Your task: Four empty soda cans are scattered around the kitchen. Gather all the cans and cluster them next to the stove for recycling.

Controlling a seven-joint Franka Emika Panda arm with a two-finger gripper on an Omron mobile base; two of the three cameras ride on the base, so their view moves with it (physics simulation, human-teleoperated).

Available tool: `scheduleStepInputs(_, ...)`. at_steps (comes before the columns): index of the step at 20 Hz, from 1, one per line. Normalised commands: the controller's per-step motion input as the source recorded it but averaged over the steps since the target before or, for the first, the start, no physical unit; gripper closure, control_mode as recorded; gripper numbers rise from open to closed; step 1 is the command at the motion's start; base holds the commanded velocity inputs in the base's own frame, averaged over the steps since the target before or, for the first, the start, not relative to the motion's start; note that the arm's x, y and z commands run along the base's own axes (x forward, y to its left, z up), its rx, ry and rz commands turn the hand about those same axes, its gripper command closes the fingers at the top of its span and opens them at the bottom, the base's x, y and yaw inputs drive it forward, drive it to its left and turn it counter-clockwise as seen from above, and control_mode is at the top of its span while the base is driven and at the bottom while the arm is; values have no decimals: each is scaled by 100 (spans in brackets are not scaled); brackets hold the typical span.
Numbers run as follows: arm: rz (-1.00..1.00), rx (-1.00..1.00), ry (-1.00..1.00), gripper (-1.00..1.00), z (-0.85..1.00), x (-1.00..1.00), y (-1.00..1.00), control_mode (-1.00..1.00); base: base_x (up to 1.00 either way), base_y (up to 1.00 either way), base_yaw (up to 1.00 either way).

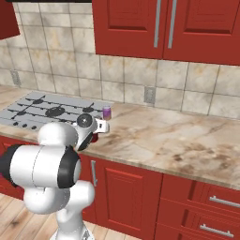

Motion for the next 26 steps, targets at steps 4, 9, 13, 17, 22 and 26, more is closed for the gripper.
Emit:
scheduleStepInputs(4, 0, 0, 0, 100, -12, 19, 12, -100, 0, 0, 0)
scheduleStepInputs(9, 0, 0, 0, 100, -14, 22, 12, -100, 0, 0, 0)
scheduleStepInputs(13, 0, 0, 0, 100, -19, 23, 8, -100, 0, 0, 0)
scheduleStepInputs(17, 0, 0, 0, 100, -27, 21, 8, -100, 0, 0, 0)
scheduleStepInputs(22, 0, 0, 0, 100, -30, 11, 6, -100, 0, 0, 0)
scheduleStepInputs(26, 0, 0, 0, 100, -30, 5, 0, -100, 0, 0, 0)
